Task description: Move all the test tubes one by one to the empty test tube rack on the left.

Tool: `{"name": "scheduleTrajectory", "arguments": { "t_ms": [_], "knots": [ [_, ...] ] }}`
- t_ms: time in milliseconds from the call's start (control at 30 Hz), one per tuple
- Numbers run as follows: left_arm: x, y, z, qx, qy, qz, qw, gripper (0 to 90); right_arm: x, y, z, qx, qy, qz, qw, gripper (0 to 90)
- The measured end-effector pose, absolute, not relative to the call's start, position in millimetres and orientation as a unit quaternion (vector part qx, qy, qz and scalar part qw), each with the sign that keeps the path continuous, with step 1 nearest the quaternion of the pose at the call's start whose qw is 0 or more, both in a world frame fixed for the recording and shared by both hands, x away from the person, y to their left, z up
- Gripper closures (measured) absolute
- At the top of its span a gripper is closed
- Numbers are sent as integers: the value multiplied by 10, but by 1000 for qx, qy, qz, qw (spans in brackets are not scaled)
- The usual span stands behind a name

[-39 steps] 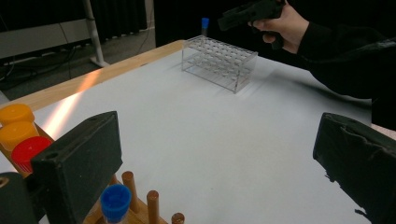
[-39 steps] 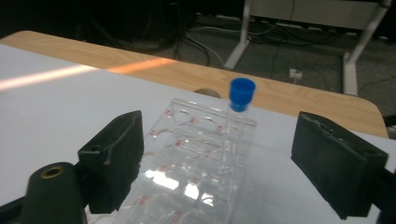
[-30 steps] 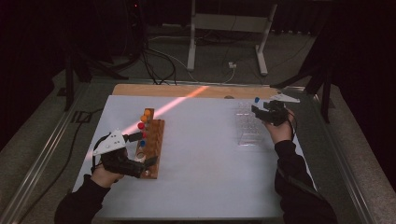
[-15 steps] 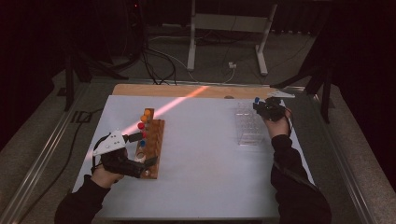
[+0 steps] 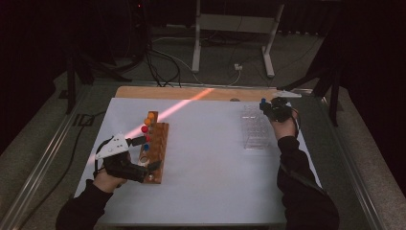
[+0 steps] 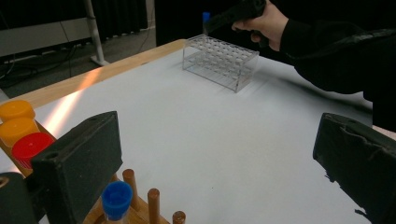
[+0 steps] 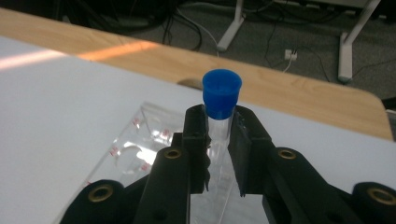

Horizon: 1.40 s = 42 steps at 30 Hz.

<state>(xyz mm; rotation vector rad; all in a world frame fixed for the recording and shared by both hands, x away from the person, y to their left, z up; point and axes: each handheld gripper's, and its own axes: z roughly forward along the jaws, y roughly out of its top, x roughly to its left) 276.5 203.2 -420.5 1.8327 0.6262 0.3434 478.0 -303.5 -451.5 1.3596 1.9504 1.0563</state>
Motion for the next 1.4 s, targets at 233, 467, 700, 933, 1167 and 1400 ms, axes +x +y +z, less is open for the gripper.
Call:
{"name": "scheduleTrajectory", "arguments": {
  "t_ms": [233, 467, 700, 933, 1167, 1400],
  "knots": [
    [2754, 2017, -4186, 777, 262, 149, 553, 21, 4689, -3032, -4229, 485, 717, 408, 290, 770],
    [2737, 1990, -4151, 778, 254, 147, 555, 21, 4525, -2925, -4004, 449, 725, 436, 286, 770],
    [2717, 1921, -4121, 783, 245, 144, 553, 21, 4302, -2615, -3917, 395, 753, 451, 272, 771],
    [2707, 1853, -4098, 785, 237, 135, 556, 21, 3981, -2357, -3949, 344, 780, 464, 239, 771],
    [2715, 1749, -4094, 789, 231, 128, 555, 21, 3687, -2140, -3993, 306, 808, 458, 207, 771],
    [2725, 1601, -4076, 791, 225, 124, 556, 22, 3409, -1919, -4084, 277, 827, 458, 170, 771]
  ]
}}
